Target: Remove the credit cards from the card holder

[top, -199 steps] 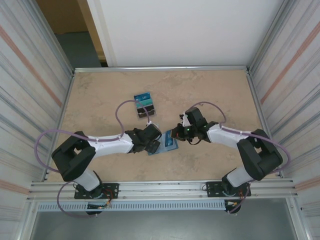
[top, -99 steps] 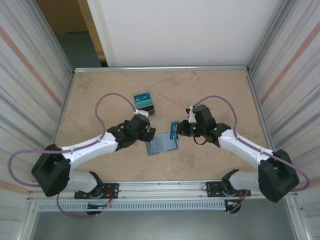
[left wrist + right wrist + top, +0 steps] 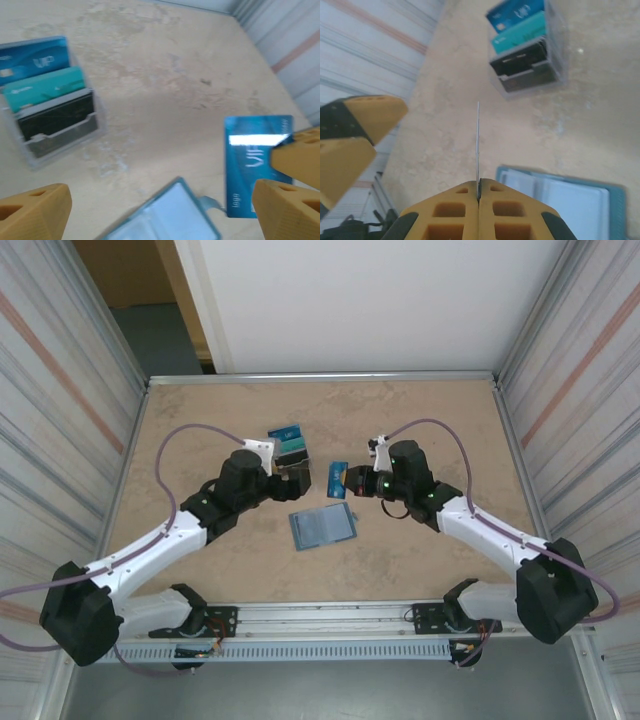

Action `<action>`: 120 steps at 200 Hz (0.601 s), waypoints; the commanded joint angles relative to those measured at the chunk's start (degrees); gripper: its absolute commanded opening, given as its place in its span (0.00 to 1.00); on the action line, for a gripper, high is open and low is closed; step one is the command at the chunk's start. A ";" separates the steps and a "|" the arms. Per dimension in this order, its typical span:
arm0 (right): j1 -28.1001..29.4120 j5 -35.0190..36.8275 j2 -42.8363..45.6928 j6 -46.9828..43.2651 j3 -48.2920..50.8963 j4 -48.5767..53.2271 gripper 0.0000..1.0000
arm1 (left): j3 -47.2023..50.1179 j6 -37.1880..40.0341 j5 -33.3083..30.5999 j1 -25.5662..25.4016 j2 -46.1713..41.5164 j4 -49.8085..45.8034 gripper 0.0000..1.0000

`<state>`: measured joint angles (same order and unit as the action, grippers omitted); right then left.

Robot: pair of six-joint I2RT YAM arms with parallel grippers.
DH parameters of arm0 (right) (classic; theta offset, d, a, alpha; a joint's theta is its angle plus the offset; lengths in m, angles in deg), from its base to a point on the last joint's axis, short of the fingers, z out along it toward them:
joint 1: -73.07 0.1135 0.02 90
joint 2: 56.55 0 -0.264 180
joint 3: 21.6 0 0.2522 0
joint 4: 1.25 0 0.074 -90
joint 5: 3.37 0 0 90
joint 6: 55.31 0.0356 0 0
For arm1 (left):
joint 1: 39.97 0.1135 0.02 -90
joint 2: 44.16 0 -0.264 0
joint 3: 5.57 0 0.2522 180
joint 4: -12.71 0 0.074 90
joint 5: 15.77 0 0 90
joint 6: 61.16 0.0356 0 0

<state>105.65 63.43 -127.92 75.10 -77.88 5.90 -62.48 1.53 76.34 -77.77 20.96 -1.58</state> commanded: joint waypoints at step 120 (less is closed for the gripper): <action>0.24 -16.96 -5.43 8.72 -2.86 -20.74 0.00 | -0.04 -3.40 23.56 2.89 4.47 14.68 0.50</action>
<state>105.67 49.90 -132.51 81.87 -78.75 -10.21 -61.91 -1.47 96.76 -75.56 24.87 9.91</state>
